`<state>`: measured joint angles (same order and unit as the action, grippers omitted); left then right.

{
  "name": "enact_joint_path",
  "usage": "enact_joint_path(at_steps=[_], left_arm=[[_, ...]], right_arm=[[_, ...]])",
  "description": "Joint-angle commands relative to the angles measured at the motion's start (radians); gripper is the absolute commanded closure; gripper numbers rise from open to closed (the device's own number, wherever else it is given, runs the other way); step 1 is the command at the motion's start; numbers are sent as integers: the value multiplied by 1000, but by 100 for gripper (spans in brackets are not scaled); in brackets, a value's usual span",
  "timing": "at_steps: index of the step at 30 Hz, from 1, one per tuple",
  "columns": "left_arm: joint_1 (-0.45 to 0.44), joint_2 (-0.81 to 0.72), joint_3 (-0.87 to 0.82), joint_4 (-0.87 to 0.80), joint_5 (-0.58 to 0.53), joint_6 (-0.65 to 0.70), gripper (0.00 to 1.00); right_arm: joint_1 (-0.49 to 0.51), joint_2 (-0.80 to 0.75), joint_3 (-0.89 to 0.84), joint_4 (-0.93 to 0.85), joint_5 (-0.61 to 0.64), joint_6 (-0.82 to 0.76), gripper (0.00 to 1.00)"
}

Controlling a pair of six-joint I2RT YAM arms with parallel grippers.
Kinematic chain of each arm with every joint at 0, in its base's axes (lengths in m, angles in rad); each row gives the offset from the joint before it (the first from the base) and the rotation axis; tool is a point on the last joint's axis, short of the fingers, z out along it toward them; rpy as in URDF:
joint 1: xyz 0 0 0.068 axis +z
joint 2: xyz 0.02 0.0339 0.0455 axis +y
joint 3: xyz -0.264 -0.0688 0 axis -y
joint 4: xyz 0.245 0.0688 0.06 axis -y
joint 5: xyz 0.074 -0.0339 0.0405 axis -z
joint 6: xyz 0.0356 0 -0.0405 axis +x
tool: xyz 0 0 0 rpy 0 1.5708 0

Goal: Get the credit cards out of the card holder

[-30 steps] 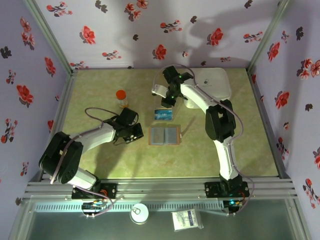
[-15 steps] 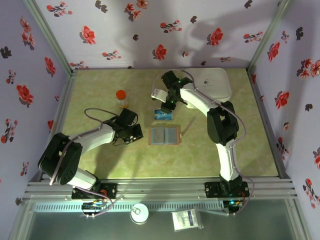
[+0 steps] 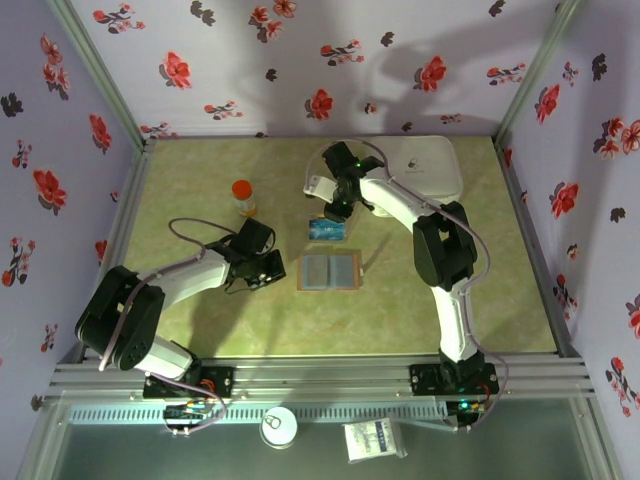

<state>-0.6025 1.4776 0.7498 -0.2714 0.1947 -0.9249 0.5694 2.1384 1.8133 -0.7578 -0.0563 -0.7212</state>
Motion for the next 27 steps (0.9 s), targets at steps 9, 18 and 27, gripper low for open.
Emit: enact_joint_path(at_steps=[9, 18, 27], left_arm=[[7, 12, 20, -14, 14, 30, 97], [7, 36, 28, -18, 20, 37, 97], [10, 48, 38, -18, 25, 42, 97]], right_arm=[[-23, 14, 69, 66, 79, 42, 61], [-26, 76, 148, 43, 71, 33, 61], [-25, 122, 146, 9, 41, 28, 60]])
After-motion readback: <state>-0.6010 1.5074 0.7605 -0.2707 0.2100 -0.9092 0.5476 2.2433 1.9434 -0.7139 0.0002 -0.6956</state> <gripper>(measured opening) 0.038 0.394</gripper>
